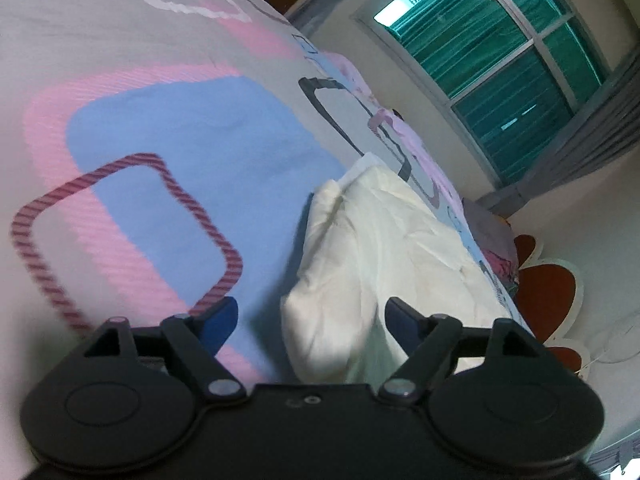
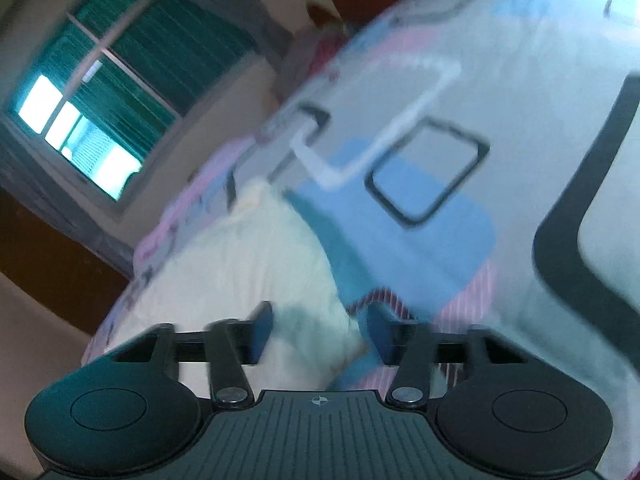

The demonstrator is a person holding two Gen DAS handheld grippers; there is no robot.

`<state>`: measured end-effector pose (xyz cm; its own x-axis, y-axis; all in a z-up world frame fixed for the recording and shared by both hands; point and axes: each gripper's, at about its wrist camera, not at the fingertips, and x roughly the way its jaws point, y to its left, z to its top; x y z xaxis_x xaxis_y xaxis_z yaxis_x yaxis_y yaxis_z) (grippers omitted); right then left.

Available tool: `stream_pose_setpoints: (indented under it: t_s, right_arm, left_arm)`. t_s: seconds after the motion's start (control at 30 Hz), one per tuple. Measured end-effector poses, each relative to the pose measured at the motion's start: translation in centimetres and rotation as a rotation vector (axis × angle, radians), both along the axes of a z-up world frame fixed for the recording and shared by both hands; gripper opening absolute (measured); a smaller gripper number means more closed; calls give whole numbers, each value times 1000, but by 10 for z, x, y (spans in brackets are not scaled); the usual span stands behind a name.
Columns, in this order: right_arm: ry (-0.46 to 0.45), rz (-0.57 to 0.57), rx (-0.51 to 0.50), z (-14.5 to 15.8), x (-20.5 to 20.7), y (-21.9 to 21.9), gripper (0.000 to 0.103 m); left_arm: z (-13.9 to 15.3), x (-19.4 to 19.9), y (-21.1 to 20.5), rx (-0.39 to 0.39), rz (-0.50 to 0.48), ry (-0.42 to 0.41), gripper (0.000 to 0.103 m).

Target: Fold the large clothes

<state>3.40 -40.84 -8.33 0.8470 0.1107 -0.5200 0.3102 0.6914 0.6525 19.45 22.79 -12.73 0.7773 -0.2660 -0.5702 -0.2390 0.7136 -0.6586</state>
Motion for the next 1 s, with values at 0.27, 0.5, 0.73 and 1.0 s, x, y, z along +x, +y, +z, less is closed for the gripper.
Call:
stream_pose_setpoints:
  t_s: [0.27,0.5,0.73,1.0]
  right_arm:
    - [-10,13,-233,39,25,53,14]
    - [25,-156,-348,46,18,49,14]
    - [-103,282,-271,49,72,152,14]
    - [-72,457,-346,28,119,227,13]
  left_arm:
    - [-12,15,-18,-49,-23,2,73]
    - [-17,29,-9,-98,-13,-7,69]
    - [-21,36,-6,-118,-16,-13,62]
    - [-14,44,-10,-88,-45,-44,38]
